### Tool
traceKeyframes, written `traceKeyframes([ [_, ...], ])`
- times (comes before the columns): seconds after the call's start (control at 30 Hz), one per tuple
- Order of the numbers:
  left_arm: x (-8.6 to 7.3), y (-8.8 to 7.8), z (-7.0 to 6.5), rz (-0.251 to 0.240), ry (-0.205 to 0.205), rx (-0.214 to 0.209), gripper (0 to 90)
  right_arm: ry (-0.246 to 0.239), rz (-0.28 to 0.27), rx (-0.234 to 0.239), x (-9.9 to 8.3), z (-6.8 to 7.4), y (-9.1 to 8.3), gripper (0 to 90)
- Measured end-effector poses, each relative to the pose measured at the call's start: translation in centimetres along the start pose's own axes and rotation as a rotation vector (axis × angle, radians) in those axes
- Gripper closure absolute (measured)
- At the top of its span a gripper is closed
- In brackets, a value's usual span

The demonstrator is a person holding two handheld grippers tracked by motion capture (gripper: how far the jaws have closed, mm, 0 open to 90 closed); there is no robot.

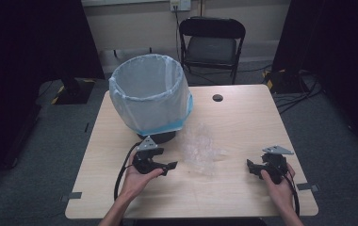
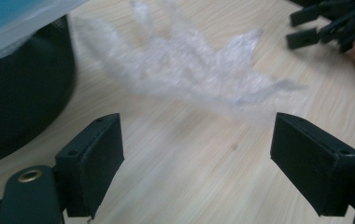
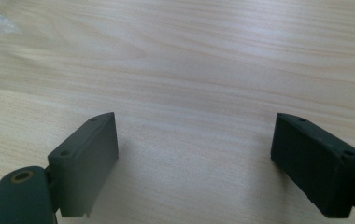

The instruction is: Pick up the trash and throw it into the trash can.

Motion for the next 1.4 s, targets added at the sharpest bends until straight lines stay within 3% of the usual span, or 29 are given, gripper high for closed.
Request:
traceKeyframes([
  [0.17, 0.2, 2.1, -0.1, 0.004, -0.013, -0.014, 16.5, -0.001, 0.001, -0.001, 0.0, 0.0, 0.0, 14.1],
  [0.23, 0.7, 2.4, -0.2, 0.001, 0.0, -0.009, 16.4, 0.0, 0.0, -0.001, 0.0, 0.0, 0.0, 14.1],
  [0.4, 1.6, 3.8, -1.1, 0.03, 0.058, -0.048, 16.0, 0.0, 0.0, 0.0, 0.0, 0.0, 0.0, 14.1],
  [0.5, 2.0, 4.9, -1.6, 0.01, 0.055, -0.073, 15.9, -0.001, 0.0, -0.001, 0.0, 0.0, 0.0, 14.1],
  [0.6, 1.5, 6.4, -1.7, 0.048, 0.073, -0.065, 15.9, -0.001, 0.001, -0.001, 0.0, 0.0, 0.0, 14.1],
  [0.7, 0.9, 7.5, -1.4, 0.073, 0.063, -0.067, 16.0, -0.001, 0.001, -0.001, 0.0, 0.0, 0.0, 14.1],
  [0.97, -0.5, 9.2, -0.4, 0.134, 0.051, -0.052, 21.9, 0.0, 0.0, 0.0, 0.0, 0.0, 0.0, 14.1],
  [1.03, -0.6, 9.3, -0.3, 0.139, 0.066, -0.037, 24.5, -0.001, 0.001, -0.001, 0.0, 0.0, 0.0, 14.1],
  [1.07, -0.6, 9.3, -0.3, 0.139, 0.066, -0.037, 27.1, -0.001, 0.001, -0.001, 0.0, 0.0, 0.0, 14.1],
  [1.13, -0.5, 9.3, -0.3, 0.145, 0.105, -0.02, 41.8, -0.001, 0.001, -0.001, 0.0, 0.0, 0.0, 14.1],
  [1.23, -0.5, 9.2, -0.1, 0.143, 0.113, -0.029, 64.2, -0.001, 0.001, -0.001, 0.0, 0.0, 0.0, 14.1],
  [1.3, -0.6, 9.1, 0.0, 0.148, 0.117, -0.023, 75.7, -0.001, 0.001, -0.001, 0.0, 0.0, 0.0, 14.1],
  [1.33, -0.6, 9.1, -0.1, 0.15, 0.117, -0.033, 75.7, -0.001, 0.001, -0.001, 0.0, 0.0, 0.0, 14.1],
  [1.37, -0.6, 9.1, 0.0, 0.147, 0.109, -0.035, 86.8, -0.001, 0.0, -0.001, 0.0, 0.0, 0.0, 14.1],
  [1.4, -0.7, 9.0, 0.0, 0.146, 0.104, -0.045, 88.9, -0.001, -0.001, 0.0, 0.0, 0.0, 0.0, 14.1],
])
Point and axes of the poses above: each handheld gripper's, and its own axes: y roughly forward along the jaws, x roughly out of its top, z roughly to its left, the point moved 8 cm from there along y, roughly forward along the jaws, and after that the axes turned 9 degrees about -x, right-handed, at the moved point
